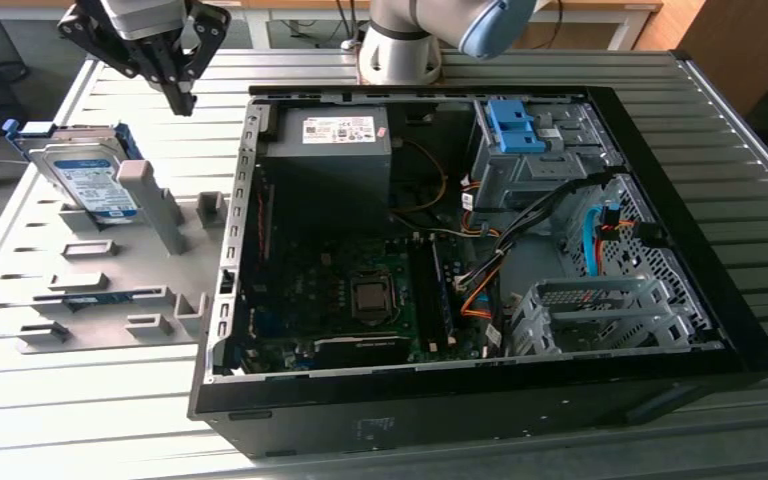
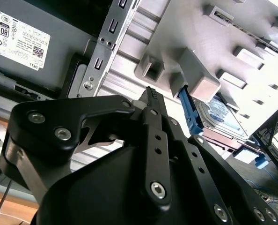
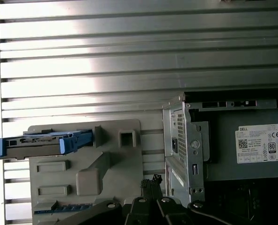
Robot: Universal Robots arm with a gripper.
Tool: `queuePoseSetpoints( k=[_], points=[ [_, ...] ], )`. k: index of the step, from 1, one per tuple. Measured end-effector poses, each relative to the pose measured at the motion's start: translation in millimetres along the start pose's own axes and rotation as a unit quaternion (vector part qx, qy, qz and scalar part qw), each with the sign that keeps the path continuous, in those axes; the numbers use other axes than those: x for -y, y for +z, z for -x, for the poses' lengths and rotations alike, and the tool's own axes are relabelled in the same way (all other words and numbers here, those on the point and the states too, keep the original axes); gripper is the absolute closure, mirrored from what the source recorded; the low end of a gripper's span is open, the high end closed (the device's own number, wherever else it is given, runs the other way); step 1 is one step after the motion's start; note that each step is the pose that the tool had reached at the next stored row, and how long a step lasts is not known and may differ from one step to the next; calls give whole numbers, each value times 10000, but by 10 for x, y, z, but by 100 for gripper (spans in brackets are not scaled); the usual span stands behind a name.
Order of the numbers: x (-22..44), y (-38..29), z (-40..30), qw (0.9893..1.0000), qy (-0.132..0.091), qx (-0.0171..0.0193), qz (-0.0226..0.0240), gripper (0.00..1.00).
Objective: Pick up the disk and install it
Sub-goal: 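Reach for the disk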
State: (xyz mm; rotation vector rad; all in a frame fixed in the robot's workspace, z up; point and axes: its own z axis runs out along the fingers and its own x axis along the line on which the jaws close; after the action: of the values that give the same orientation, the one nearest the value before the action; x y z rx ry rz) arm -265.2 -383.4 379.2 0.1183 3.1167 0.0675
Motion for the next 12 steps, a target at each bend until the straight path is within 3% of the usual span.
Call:
queuePoseSetpoints(
  k=[12],
  points=[
    [0, 5, -54, 10000, 0, 0, 0, 89]
  ],
)
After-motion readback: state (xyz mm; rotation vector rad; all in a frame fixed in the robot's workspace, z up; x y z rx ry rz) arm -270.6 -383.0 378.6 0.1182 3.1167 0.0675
